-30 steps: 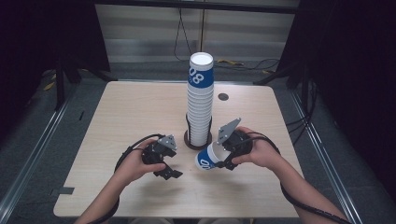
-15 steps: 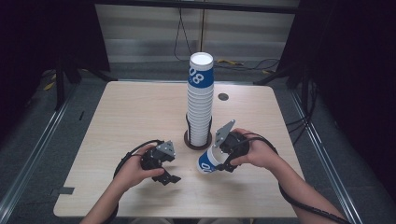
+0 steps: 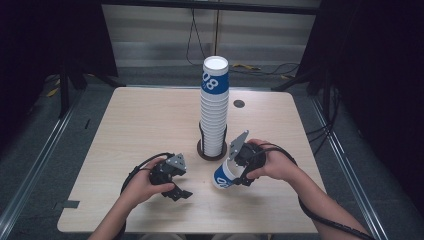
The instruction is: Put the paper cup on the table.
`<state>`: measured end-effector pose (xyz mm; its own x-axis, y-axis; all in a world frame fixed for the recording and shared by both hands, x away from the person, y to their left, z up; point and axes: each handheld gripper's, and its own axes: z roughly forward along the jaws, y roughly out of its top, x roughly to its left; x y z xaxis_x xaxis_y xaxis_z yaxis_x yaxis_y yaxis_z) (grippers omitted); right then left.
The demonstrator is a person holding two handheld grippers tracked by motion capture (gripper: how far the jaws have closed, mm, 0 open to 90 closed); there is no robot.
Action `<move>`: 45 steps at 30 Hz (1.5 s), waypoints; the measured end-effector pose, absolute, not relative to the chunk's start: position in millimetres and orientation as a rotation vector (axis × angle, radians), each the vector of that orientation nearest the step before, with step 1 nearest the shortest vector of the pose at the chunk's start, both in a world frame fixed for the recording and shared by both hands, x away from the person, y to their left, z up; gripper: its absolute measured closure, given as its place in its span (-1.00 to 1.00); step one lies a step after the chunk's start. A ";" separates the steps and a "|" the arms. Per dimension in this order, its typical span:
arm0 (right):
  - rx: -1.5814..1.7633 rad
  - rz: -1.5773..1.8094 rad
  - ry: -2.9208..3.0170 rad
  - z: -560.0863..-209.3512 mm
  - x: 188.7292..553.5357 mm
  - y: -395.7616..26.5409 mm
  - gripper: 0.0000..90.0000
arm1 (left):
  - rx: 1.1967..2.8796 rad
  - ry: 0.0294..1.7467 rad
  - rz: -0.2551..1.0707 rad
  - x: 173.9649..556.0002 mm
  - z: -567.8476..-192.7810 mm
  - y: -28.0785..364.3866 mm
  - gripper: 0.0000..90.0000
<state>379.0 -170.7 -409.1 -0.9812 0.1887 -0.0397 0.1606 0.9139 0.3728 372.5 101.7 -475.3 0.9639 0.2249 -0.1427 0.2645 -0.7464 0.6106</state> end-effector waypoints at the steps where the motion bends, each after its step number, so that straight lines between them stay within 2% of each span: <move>1: 0.262 0.566 3.004 -409.4 379.0 -170.6 -0.59 | 2.438 0.339 -0.079 371.8 -476.7 101.7 -0.66; 45: 0.256 0.651 3.003 -429.0 378.1 -149.2 -0.68 | 2.419 0.338 -0.092 366.5 -479.9 104.5 -0.66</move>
<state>378.1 -149.2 -429.0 -0.9845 0.1739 -0.0213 0.1495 0.8971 0.4158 366.5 104.5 -479.9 0.9637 0.2178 -0.1546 0.2661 -0.7329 0.6261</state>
